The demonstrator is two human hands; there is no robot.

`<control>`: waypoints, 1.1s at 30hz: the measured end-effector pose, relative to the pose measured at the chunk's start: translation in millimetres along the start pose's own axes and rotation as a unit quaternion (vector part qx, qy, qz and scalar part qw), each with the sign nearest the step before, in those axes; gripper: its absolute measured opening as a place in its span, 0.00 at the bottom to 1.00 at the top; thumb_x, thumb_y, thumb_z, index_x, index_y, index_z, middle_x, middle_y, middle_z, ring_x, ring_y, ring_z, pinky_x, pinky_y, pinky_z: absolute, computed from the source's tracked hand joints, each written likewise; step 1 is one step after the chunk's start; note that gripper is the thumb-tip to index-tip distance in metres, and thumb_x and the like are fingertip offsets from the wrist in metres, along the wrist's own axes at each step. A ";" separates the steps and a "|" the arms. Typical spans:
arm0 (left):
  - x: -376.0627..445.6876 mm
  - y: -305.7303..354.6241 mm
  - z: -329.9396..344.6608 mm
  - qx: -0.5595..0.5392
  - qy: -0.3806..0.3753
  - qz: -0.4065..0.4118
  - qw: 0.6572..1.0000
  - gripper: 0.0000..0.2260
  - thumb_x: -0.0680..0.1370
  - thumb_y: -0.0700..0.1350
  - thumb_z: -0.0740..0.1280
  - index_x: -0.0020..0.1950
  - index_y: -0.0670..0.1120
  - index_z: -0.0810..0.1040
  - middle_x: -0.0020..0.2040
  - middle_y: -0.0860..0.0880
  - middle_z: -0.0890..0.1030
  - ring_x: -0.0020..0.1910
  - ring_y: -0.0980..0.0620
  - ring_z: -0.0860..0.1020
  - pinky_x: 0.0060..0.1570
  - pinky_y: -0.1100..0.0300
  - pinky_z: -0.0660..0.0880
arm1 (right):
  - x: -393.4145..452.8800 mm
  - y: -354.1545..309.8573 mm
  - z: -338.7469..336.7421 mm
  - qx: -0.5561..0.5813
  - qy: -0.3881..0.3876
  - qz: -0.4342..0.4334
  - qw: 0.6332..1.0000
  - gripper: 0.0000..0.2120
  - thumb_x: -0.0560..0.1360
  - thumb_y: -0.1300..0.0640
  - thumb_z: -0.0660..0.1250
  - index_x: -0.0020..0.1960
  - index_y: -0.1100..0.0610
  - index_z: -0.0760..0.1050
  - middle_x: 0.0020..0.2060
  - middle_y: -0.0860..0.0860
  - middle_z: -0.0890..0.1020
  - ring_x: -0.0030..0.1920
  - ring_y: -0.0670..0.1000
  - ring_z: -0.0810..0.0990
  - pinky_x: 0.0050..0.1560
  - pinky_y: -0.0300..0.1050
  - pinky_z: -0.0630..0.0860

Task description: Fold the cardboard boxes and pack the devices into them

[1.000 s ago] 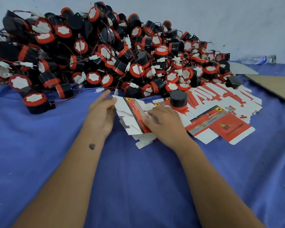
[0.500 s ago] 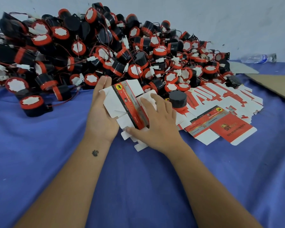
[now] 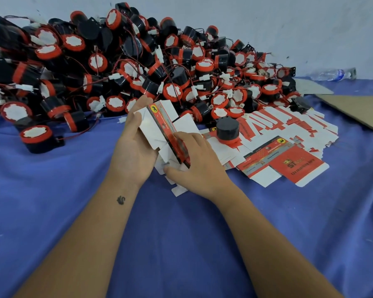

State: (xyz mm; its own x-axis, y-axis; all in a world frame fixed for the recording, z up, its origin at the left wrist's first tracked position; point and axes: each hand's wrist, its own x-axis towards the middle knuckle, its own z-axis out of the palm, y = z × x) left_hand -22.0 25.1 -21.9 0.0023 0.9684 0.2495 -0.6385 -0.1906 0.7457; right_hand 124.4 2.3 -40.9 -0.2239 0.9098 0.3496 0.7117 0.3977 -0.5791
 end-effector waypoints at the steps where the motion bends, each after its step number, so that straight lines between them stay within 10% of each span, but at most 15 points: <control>1: -0.6 -0.4 0.7 0.020 -0.010 0.007 1.000 0.14 0.85 0.46 0.53 0.65 0.50 0.74 0.58 0.55 0.83 0.58 0.54 0.80 0.52 0.58 0.78 | -0.1 -0.3 -0.5 0.012 0.002 0.003 1.000 0.32 0.71 0.47 0.70 0.72 0.48 0.63 0.67 0.46 0.69 0.64 0.50 0.68 0.63 0.49 0.70; 8: -0.8 -3.0 0.6 0.137 0.017 0.049 0.989 0.13 0.86 0.45 0.54 0.67 0.50 0.74 0.59 0.52 0.81 0.57 0.54 0.78 0.55 0.52 0.78 | 0.1 2.8 -2.6 0.083 0.056 0.042 0.994 0.10 0.77 0.56 0.64 0.58 0.51 0.74 0.48 0.44 0.81 0.48 0.44 0.77 0.49 0.48 0.77; 14: -4.5 -0.6 -3.7 0.316 0.021 0.098 0.943 0.14 0.82 0.46 0.61 0.64 0.61 0.77 0.65 0.66 0.77 0.67 0.68 0.71 0.61 0.68 0.71 | 3.0 9.6 -10.6 0.105 0.227 0.075 0.965 0.05 0.80 0.58 0.60 0.49 0.52 0.75 0.34 0.44 0.77 0.33 0.44 0.74 0.31 0.38 0.68; 20: -12.1 -4.5 -1.8 0.511 -0.088 0.141 0.844 0.37 0.70 0.41 0.63 0.73 0.68 0.56 0.75 0.69 0.58 0.75 0.70 0.55 0.68 0.72 0.55 | 4.7 13.9 -18.5 0.154 0.285 0.122 0.938 0.06 0.80 0.60 0.61 0.49 0.52 0.75 0.37 0.38 0.75 0.39 0.32 0.73 0.34 0.27 0.67; 25: -8.7 -9.6 -8.6 0.615 -0.105 0.219 0.750 0.41 0.72 0.43 0.77 0.76 0.60 0.56 0.73 0.61 0.61 0.75 0.56 0.58 0.70 0.70 0.49 | 5.8 12.0 -17.7 0.199 0.309 0.127 0.921 0.05 0.79 0.61 0.61 0.48 0.54 0.74 0.42 0.45 0.79 0.44 0.44 0.78 0.35 0.32 0.73; 29: -8.5 -13.4 -6.6 0.612 -0.111 0.236 0.747 0.31 0.77 0.54 0.69 0.75 0.60 0.58 0.72 0.59 0.63 0.75 0.55 0.59 0.72 0.66 0.51 | 6.5 8.2 -19.8 0.266 0.324 0.143 0.897 0.09 0.78 0.62 0.61 0.44 0.49 0.73 0.41 0.44 0.80 0.43 0.50 0.81 0.42 0.54 0.81; 33: -9.2 -10.9 -4.6 0.588 -0.067 0.270 0.760 0.25 0.79 0.58 0.62 0.74 0.61 0.59 0.66 0.66 0.64 0.68 0.70 0.59 0.67 0.77 0.52 | 4.4 3.5 -18.7 0.259 0.280 0.101 0.919 0.09 0.78 0.60 0.61 0.45 0.47 0.73 0.40 0.41 0.80 0.43 0.46 0.79 0.43 0.51 0.81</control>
State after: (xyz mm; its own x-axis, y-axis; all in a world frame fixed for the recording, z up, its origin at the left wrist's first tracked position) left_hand -18.6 19.0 -35.2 0.1132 0.6879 0.7169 0.5542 -0.6426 0.5291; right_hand 138.4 5.4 -27.6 0.3583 0.8254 0.4363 0.2570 0.3620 -0.8960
